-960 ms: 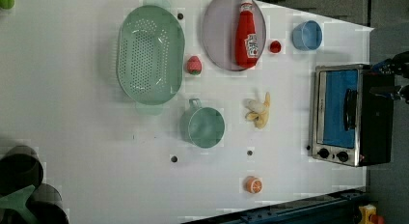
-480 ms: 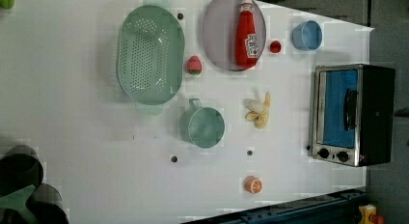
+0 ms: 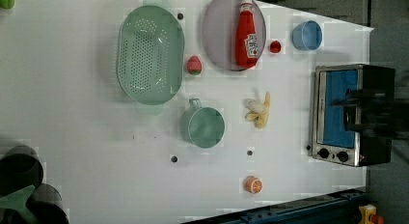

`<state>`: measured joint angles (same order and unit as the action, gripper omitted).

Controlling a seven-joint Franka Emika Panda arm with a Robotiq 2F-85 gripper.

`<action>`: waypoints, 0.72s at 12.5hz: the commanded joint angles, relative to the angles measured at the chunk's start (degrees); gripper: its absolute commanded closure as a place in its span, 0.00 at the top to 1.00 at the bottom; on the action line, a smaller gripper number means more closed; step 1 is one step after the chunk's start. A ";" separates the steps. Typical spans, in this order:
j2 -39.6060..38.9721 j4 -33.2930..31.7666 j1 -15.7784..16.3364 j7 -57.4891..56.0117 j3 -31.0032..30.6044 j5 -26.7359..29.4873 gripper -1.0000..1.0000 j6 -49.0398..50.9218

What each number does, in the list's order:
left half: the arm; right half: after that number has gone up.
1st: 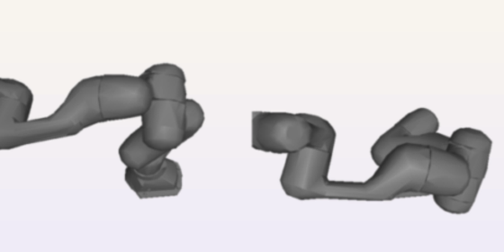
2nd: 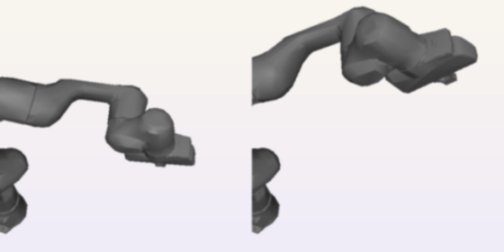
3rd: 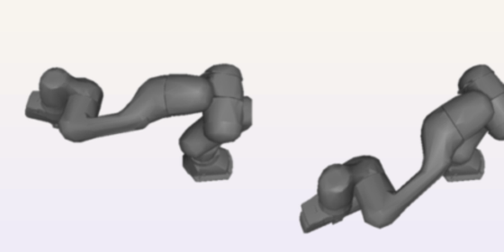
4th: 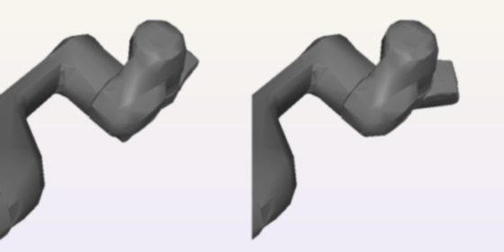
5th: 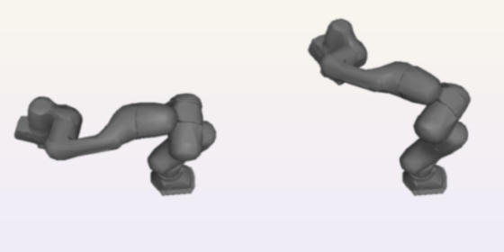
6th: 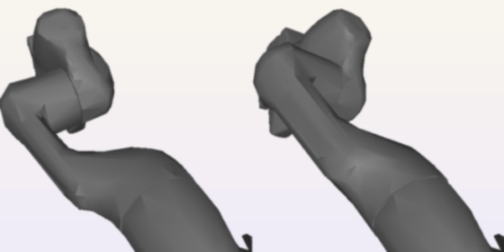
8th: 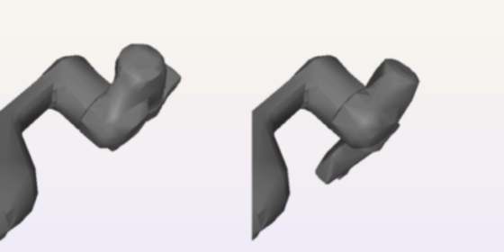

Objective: Pick Banana and place it in mug.

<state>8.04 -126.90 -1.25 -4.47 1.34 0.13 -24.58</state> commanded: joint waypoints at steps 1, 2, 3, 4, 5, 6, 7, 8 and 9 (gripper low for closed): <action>-7.46 -6.21 0.24 -12.30 0.65 -0.01 1.00 -10.94; -9.75 -7.79 0.21 -16.70 0.67 -0.13 1.00 -15.01; -12.16 -8.73 0.22 -21.50 0.66 -0.53 1.00 -18.39; -14.64 -9.12 0.23 -26.40 0.66 -0.61 1.00 -21.39; -17.12 -9.28 0.23 -31.48 0.66 -0.61 1.00 -23.96; -19.51 -9.28 0.25 -35.59 0.63 -0.61 1.00 -26.75; -21.81 -9.28 0.24 -37.92 0.64 -0.61 1.00 -29.74; -23.87 -9.34 0.24 -38.39 0.64 -0.61 1.00 -32.64; -25.62 -9.44 0.25 -38.39 0.63 -0.61 1.00 -34.75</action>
<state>-18.91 -138.65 -2.20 -36.82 2.09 -0.26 -58.69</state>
